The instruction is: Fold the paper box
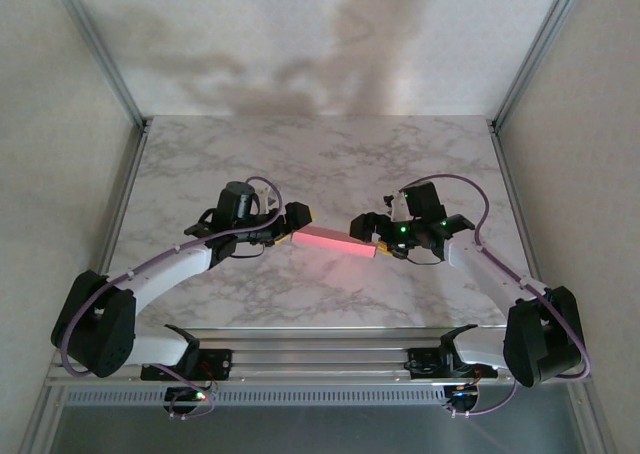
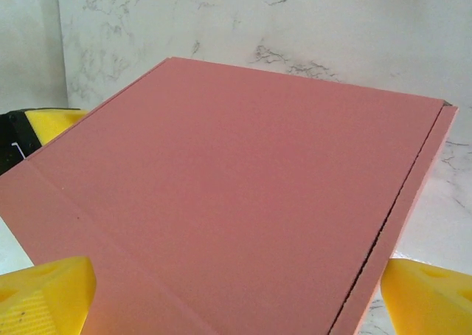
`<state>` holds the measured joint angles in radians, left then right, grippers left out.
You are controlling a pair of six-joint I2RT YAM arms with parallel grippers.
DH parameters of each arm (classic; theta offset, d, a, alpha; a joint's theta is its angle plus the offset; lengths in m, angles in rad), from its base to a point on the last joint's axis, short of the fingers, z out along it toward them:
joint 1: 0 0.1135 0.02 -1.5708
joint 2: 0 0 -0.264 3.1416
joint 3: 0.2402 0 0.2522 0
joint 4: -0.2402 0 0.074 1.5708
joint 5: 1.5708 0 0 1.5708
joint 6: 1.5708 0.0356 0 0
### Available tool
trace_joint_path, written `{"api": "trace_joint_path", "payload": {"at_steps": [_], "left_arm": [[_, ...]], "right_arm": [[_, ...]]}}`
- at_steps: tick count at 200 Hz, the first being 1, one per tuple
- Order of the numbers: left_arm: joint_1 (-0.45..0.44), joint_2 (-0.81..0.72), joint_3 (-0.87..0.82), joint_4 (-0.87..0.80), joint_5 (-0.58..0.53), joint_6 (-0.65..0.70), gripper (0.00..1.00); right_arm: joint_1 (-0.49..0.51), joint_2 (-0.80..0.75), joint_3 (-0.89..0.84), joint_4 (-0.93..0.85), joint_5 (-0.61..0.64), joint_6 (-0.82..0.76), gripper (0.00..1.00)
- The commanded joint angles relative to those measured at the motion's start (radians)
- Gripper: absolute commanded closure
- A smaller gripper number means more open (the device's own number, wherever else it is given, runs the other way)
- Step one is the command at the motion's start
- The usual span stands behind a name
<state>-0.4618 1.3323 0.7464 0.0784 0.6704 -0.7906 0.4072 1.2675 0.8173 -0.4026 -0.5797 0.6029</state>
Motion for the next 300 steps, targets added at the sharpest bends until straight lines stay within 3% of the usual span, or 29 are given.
{"api": "trace_joint_path", "payload": {"at_steps": [1,156,300], "left_arm": [[0.003,0.016,0.027,0.026,0.044,-0.015,0.01],[0.008,0.104,0.067,0.036,0.049,-0.074,0.01],[0.047,0.157,0.131,0.024,0.040,-0.071,0.01]], "right_arm": [[0.003,0.013,0.034,0.033,-0.053,0.020,0.01],[-0.012,0.153,0.118,0.013,-0.090,0.074,0.01],[-0.069,0.165,0.163,0.025,-0.115,0.102,0.01]]}}
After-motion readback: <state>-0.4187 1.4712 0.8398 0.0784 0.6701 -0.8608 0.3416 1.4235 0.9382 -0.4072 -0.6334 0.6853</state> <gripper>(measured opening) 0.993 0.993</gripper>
